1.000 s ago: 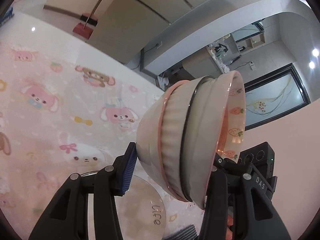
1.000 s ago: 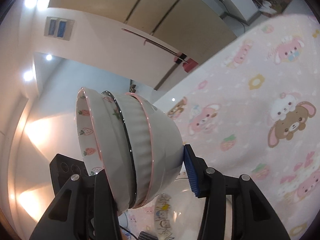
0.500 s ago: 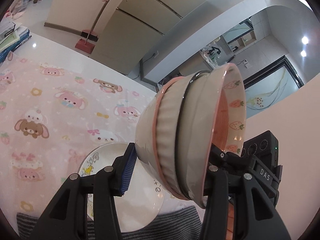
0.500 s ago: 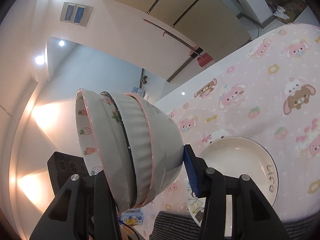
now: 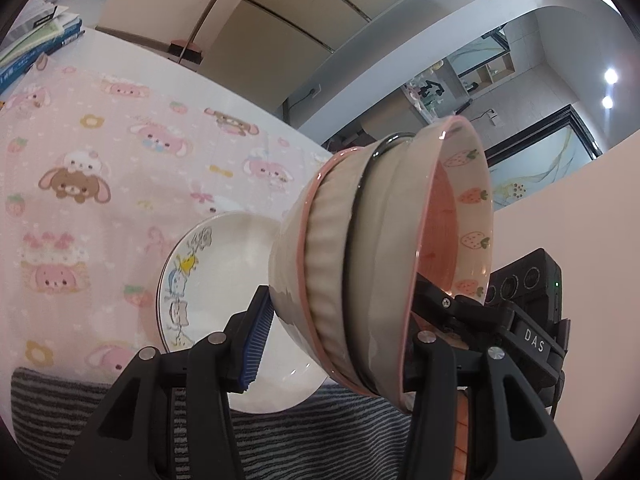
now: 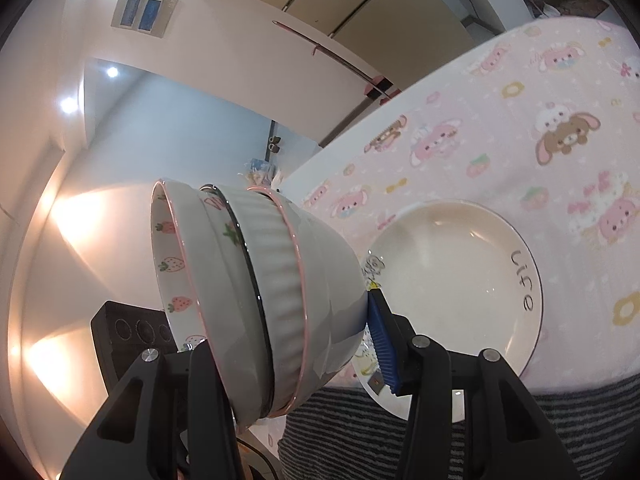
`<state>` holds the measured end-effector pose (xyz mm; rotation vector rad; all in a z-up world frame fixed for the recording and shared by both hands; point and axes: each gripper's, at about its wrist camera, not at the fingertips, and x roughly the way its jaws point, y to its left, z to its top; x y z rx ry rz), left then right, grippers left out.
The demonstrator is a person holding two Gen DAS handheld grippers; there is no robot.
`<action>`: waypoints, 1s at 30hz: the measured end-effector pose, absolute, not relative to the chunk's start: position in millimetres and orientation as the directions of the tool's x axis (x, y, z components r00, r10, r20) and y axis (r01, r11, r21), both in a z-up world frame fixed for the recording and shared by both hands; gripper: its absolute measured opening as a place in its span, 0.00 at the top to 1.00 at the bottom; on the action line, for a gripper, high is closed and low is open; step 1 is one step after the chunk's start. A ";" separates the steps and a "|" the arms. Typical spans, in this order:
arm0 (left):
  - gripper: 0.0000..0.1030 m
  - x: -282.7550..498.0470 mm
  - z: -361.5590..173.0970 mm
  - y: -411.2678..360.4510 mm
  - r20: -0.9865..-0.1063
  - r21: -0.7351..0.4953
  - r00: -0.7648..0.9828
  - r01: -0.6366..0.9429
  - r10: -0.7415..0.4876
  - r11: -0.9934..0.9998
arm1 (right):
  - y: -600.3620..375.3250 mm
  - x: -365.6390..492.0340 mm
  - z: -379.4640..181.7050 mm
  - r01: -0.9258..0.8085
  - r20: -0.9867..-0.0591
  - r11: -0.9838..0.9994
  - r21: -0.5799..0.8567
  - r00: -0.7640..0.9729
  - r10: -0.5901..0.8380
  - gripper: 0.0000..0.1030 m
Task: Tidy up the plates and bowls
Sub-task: 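Lift the bowl stack and carry it over the plate stack, then lower the bowl stack onto the cartoon plate and open the right tool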
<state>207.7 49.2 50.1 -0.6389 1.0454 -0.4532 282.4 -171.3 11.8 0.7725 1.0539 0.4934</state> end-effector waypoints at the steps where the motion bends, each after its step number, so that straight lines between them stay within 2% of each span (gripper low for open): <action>1: 0.54 205.1 45.7 48.4 -0.651 -0.674 0.435 0.044 -0.622 0.737 | -172.2 280.6 7.7 0.003 -0.583 0.642 0.767 0.420 0.695 0.53; 30: 0.53 206.1 -34.8 30.0 -0.733 -0.635 0.311 0.006 -0.605 0.773 | -186.5 281.0 -73.7 0.122 -0.671 0.675 0.727 0.336 0.661 0.53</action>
